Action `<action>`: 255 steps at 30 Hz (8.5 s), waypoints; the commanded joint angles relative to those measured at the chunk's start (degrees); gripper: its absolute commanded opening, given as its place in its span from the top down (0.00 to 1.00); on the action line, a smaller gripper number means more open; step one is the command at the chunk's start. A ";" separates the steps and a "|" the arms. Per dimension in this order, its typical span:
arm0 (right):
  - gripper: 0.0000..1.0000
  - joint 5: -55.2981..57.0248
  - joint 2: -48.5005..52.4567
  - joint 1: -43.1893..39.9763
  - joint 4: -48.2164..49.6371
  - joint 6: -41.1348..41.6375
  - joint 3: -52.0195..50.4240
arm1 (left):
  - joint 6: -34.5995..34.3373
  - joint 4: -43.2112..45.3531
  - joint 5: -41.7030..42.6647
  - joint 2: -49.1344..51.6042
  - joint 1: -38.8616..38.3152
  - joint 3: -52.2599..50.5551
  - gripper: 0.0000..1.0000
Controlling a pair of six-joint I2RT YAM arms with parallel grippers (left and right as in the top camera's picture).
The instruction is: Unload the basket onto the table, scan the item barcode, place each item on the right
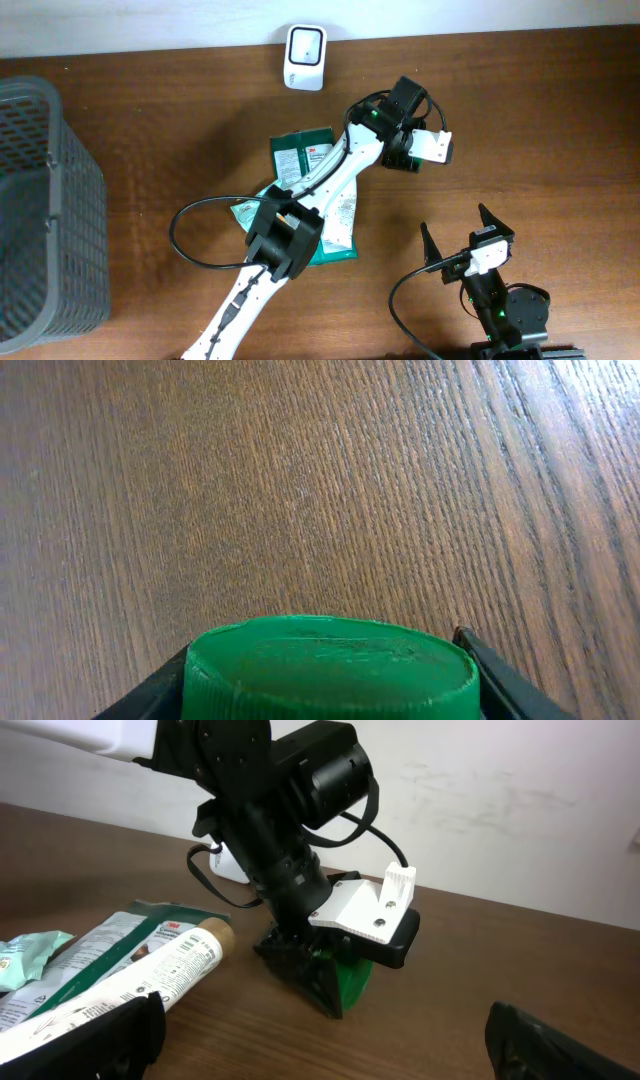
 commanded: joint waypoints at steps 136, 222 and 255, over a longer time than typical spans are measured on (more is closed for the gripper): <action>0.02 0.11 -0.44 0.35 -0.20 0.22 -0.28 | -81.15 -40.96 -18.40 3.48 -2.93 33.92 0.00; 0.02 0.11 -0.44 0.37 -0.20 0.24 -0.28 | -63.21 -27.82 -16.70 11.26 -2.14 35.50 0.26; 0.02 0.11 -0.44 0.35 -0.20 0.22 -0.28 | -65.72 -19.21 -13.29 7.96 -0.11 35.50 0.25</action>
